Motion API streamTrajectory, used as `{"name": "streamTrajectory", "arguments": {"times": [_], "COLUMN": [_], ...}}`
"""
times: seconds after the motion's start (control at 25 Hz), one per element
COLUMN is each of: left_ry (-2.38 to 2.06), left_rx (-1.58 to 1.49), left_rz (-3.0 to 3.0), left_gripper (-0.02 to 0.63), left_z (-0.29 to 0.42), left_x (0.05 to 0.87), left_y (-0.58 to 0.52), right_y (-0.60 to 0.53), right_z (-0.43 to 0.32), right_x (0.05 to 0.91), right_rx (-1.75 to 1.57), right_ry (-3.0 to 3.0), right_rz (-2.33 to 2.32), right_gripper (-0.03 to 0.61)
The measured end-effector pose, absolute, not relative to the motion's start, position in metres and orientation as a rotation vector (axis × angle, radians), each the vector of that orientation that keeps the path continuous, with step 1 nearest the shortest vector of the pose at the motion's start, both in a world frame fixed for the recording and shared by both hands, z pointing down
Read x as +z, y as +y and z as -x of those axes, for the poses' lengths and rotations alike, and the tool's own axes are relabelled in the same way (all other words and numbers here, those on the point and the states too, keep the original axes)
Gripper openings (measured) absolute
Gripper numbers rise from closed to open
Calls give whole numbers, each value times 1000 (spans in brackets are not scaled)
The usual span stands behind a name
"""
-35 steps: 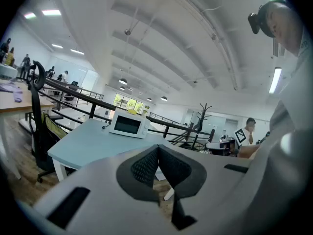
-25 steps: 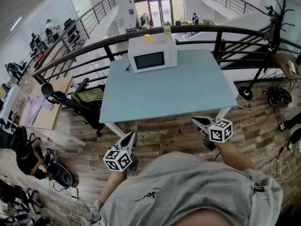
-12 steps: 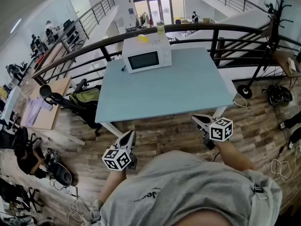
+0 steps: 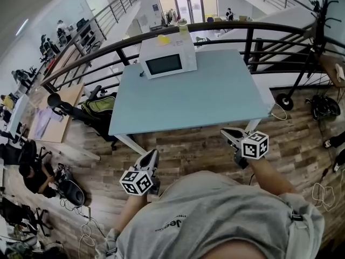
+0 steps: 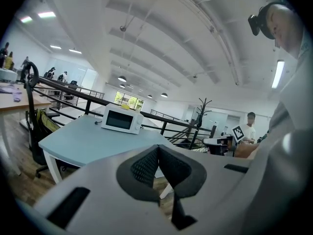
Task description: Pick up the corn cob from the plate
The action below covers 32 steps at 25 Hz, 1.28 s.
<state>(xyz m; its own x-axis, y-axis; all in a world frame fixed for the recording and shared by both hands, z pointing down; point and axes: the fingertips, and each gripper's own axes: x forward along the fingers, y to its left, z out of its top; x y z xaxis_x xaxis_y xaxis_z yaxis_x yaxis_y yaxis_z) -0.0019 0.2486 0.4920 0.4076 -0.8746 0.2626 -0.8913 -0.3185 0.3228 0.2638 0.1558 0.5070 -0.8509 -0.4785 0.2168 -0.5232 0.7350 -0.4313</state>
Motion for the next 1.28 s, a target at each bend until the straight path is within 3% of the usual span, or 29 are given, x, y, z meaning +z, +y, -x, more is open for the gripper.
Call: {"name": "streamTrajectory", "arguments": {"times": [0.4,1.28], "left_ry": [-1474,-1278], "left_rx": [42,22], "left_rz": [-2268,-2437], "left_gripper": [18,18], "left_z": [34,235], "left_x": [504,478], "left_y": [211,14], "right_y": [125,-23], "right_z": [-231,-48], "right_x": [516,478], "right_rx": [748,686], "right_ry": [-2807,-2748], "right_rz": [-836,-1126], "right_gripper": [14,14]}}
